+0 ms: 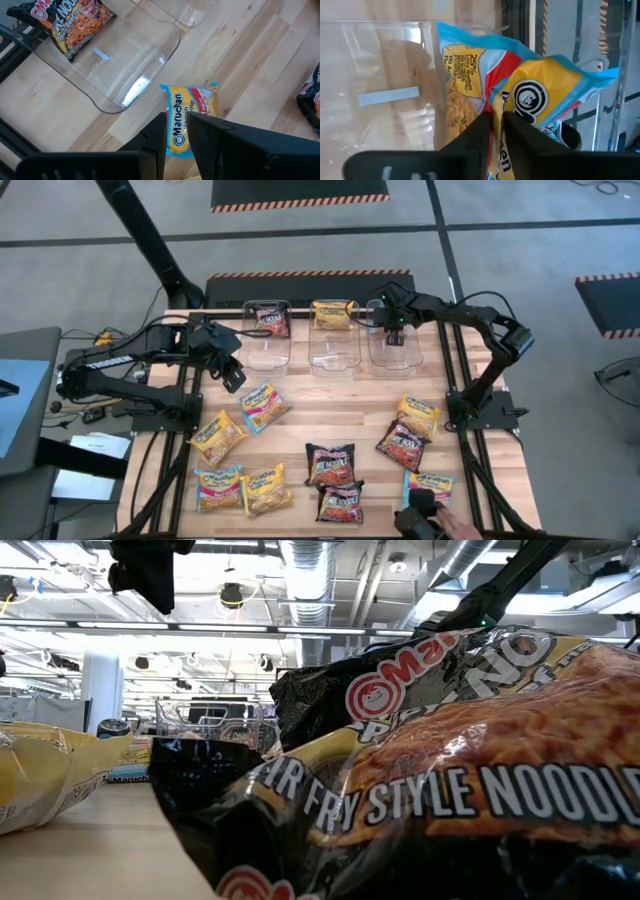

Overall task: Sort Maruchan noodles
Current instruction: Put the blue noodle pack into the right transparent bin, then put the yellow noodle pack into the center transparent bin

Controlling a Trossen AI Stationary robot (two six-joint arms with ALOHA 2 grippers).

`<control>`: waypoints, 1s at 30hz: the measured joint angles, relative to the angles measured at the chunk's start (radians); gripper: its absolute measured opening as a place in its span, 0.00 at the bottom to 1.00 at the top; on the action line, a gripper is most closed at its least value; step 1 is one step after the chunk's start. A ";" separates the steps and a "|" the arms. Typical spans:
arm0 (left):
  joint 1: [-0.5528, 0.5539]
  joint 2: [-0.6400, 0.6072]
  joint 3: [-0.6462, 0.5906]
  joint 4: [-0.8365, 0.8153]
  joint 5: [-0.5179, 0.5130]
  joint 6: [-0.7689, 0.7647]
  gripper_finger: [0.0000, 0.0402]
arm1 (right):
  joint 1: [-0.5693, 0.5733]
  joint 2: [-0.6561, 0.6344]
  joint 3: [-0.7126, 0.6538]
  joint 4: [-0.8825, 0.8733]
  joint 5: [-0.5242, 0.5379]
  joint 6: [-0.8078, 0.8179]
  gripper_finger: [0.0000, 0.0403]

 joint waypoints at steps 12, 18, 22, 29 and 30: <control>0.000 0.000 0.000 0.000 0.000 0.000 0.15 | 0.063 -0.051 0.001 -0.032 0.030 0.010 0.35; 0.000 0.000 0.000 0.000 0.000 0.000 0.15 | 0.084 -0.101 0.001 -0.046 0.049 0.092 0.35; 0.000 0.000 0.000 0.000 0.000 0.026 0.15 | 0.109 -0.140 0.001 -0.047 0.050 0.148 0.35; 0.000 0.000 0.000 0.000 0.004 -0.009 0.15 | 0.158 -0.205 0.001 -0.054 0.049 0.303 0.35; 0.000 0.000 0.000 0.000 0.011 -0.023 0.15 | 0.166 -0.214 0.001 -0.056 0.050 0.319 0.35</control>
